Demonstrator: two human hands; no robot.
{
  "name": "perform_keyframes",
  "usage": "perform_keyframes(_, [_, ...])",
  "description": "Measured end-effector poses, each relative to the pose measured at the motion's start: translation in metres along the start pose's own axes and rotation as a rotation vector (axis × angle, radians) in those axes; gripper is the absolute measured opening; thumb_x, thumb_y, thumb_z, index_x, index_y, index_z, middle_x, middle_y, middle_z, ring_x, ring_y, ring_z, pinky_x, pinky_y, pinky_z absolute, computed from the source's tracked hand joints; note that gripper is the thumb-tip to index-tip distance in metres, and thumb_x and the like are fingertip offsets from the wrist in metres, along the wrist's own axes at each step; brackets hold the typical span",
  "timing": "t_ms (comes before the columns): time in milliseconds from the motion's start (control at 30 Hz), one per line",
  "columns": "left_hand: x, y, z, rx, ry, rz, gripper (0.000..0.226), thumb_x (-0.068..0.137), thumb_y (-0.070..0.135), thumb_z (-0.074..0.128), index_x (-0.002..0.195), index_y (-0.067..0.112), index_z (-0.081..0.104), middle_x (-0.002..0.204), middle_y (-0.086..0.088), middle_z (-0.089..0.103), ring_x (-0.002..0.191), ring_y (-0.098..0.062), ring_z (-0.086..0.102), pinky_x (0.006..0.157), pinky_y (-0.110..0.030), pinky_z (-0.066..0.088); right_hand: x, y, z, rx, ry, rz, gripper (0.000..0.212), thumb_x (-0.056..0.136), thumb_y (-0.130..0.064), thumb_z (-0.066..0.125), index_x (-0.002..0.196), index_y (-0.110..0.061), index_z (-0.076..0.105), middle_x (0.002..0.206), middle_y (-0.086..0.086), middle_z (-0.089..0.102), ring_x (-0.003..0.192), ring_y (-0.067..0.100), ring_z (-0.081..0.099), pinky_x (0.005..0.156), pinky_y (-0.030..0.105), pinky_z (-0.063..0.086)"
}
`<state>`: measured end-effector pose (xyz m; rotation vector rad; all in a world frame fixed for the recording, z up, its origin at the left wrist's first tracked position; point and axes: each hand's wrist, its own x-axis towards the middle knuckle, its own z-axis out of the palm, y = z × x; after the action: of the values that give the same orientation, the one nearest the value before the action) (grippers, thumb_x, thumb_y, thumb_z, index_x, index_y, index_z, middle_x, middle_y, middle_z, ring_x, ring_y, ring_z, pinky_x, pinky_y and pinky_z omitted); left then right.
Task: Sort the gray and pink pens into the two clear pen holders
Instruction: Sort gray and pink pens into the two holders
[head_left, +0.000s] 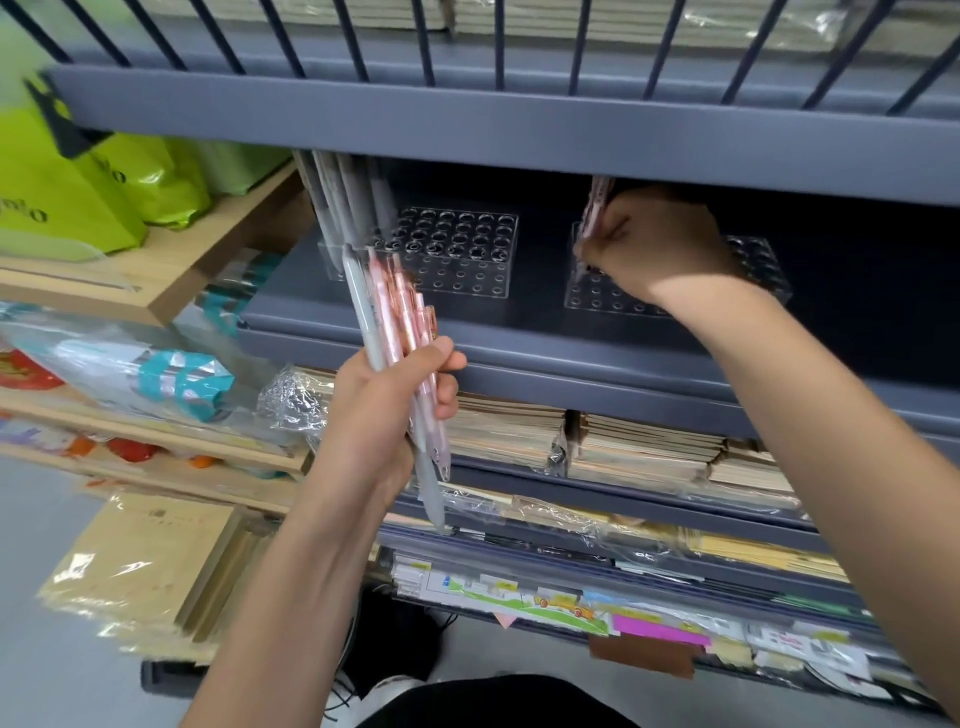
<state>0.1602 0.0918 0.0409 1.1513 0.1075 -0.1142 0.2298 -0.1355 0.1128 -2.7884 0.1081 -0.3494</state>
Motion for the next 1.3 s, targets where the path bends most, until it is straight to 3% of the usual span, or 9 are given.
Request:
perform_keyframes(100, [0.002, 0.000, -0.001, -0.004, 0.010, -0.010, 0.013, 0.089, 0.005, 0.069, 0.099, 0.002, 0.063, 0.074, -0.009, 0.068, 0.052, -0.013, 0.051, 0.048, -0.022, 0.044, -0.001, 0.000, -0.002, 0.036, -0.014, 0.022, 0.037, 0.091, -0.041, 0.062, 0.056, -0.031, 0.055, 0.061, -0.022, 0.051, 0.058, 0.001, 0.046, 0.069, 0.022, 0.034])
perform_keyframes(233, [0.005, 0.000, -0.001, 0.015, 0.010, -0.020, 0.008, 0.088, 0.005, 0.070, 0.093, 0.002, 0.066, 0.074, -0.009, 0.069, 0.051, -0.013, 0.054, 0.048, -0.022, 0.046, -0.001, -0.001, -0.003, 0.007, 0.003, 0.003, 0.029, 0.094, -0.042, 0.058, 0.073, -0.023, 0.066, 0.074, -0.004, 0.063, 0.070, 0.017, 0.053, 0.074, 0.024, 0.038])
perform_keyframes(433, [0.006, 0.002, -0.005, 0.050, -0.007, -0.034, 0.005, 0.087, 0.005, 0.071, 0.089, 0.003, 0.067, 0.073, -0.008, 0.070, 0.052, -0.013, 0.055, 0.049, -0.023, 0.046, -0.004, -0.003, 0.002, 0.003, 0.093, 0.032, 0.028, 0.093, -0.039, 0.061, 0.070, -0.023, 0.062, 0.060, -0.018, 0.053, 0.070, 0.013, 0.051, 0.075, 0.020, 0.036])
perform_keyframes(600, [0.006, 0.007, -0.012, 0.080, -0.034, -0.048, 0.004, 0.087, 0.005, 0.071, 0.085, 0.002, 0.069, 0.071, -0.007, 0.069, 0.051, -0.013, 0.055, 0.049, -0.022, 0.047, -0.009, -0.009, 0.003, -0.021, 0.135, 0.022, 0.025, 0.092, -0.039, 0.062, 0.085, -0.017, 0.071, 0.098, 0.007, 0.073, 0.097, 0.033, 0.063, 0.090, 0.032, 0.046])
perform_keyframes(767, [0.002, 0.014, -0.018, 0.105, -0.089, -0.061, 0.016, 0.086, 0.005, 0.071, 0.072, 0.011, 0.076, 0.073, -0.009, 0.069, 0.052, -0.013, 0.054, 0.049, -0.022, 0.047, -0.015, -0.009, 0.001, 0.075, 0.164, 0.096, 0.023, 0.088, -0.042, 0.066, 0.093, -0.019, 0.071, 0.106, 0.000, 0.072, 0.110, 0.027, 0.060, 0.098, 0.028, 0.040])
perform_keyframes(900, [0.001, 0.020, -0.023, 0.143, -0.151, -0.078, 0.023, 0.088, 0.005, 0.069, 0.069, 0.014, 0.078, 0.071, -0.010, 0.066, 0.053, -0.014, 0.053, 0.050, -0.022, 0.047, -0.034, -0.024, 0.002, 0.330, 0.380, 0.105, 0.018, 0.085, -0.037, 0.068, 0.071, -0.026, 0.062, 0.068, -0.013, 0.063, 0.068, 0.002, 0.058, 0.071, 0.010, 0.042])
perform_keyframes(967, [0.001, 0.021, -0.024, 0.141, -0.183, -0.088, 0.011, 0.089, 0.004, 0.068, 0.079, 0.006, 0.073, 0.072, -0.009, 0.067, 0.053, -0.015, 0.053, 0.050, -0.023, 0.047, -0.047, -0.035, 0.007, 0.509, 0.241, 0.046, 0.020, 0.081, -0.038, 0.072, 0.067, -0.026, 0.065, 0.061, -0.014, 0.064, 0.058, 0.000, 0.055, 0.065, 0.015, 0.044])
perform_keyframes(1100, [0.000, 0.020, -0.022, 0.185, -0.250, -0.111, 0.012, 0.089, 0.004, 0.068, 0.095, -0.005, 0.063, 0.065, -0.004, 0.067, 0.052, -0.014, 0.054, 0.051, -0.023, 0.048, -0.067, -0.057, 0.013, 0.632, -0.174, -0.074, 0.018, 0.078, -0.046, 0.075, 0.079, -0.028, 0.077, 0.078, -0.014, 0.073, 0.073, 0.003, 0.066, 0.073, 0.027, 0.055])
perform_keyframes(1300, [0.000, 0.020, -0.019, 0.196, -0.348, -0.130, 0.013, 0.089, 0.005, 0.069, 0.100, 0.008, 0.064, 0.075, -0.010, 0.072, 0.055, -0.014, 0.060, 0.053, -0.024, 0.052, -0.071, -0.066, 0.019, 0.681, -0.272, -0.093, 0.008, 0.079, -0.028, 0.079, 0.079, -0.020, 0.079, 0.080, -0.005, 0.075, 0.079, 0.014, 0.070, 0.080, 0.030, 0.056])
